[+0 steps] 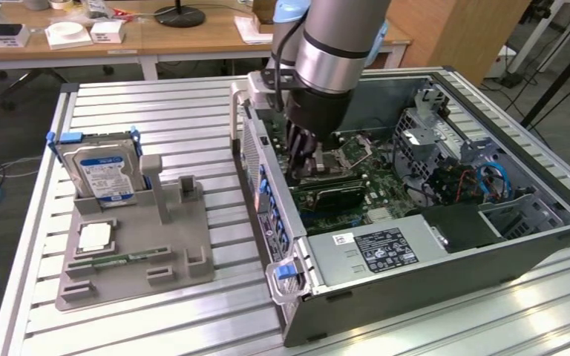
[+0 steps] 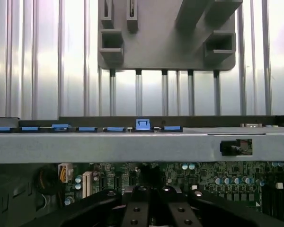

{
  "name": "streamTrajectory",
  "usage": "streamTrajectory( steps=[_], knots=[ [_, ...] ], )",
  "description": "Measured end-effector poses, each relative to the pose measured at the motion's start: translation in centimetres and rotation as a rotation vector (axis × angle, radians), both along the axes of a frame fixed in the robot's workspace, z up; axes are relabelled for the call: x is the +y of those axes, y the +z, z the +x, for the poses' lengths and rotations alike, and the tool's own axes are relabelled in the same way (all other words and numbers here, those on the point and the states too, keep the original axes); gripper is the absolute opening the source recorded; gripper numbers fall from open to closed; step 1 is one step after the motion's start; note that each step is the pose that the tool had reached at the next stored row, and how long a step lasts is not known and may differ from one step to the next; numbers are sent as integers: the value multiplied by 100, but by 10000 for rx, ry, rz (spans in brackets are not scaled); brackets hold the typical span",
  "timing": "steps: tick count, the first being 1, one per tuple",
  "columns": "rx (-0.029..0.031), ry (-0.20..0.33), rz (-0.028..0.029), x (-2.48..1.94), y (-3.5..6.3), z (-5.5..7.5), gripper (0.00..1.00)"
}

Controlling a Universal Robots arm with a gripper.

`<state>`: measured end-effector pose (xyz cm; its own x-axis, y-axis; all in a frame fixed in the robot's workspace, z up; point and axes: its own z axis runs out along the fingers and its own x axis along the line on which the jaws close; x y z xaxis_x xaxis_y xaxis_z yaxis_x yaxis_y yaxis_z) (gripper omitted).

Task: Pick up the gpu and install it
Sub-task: 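Press down on the gpu until it lock into place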

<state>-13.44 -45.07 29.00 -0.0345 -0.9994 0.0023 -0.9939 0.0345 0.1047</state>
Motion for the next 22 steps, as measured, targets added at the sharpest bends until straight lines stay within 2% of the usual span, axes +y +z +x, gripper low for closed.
streamTrajectory(
  steps=[4,8,10,11,13,14,16,22],
  knots=[
    [43,-5,-1,12,0,-24,11],
    [120,-4,-2,16,1,-37,11],
    [179,-4,0,18,-1,-42,11],
    [242,-4,-2,18,1,-45,11],
    [274,-5,4,18,20,-46,11],
    [295,-7,-6,18,67,-48,11],
    [299,-9,-4,18,95,-50,11],
    [304,-6,1,17,82,-50,11]
  ],
)
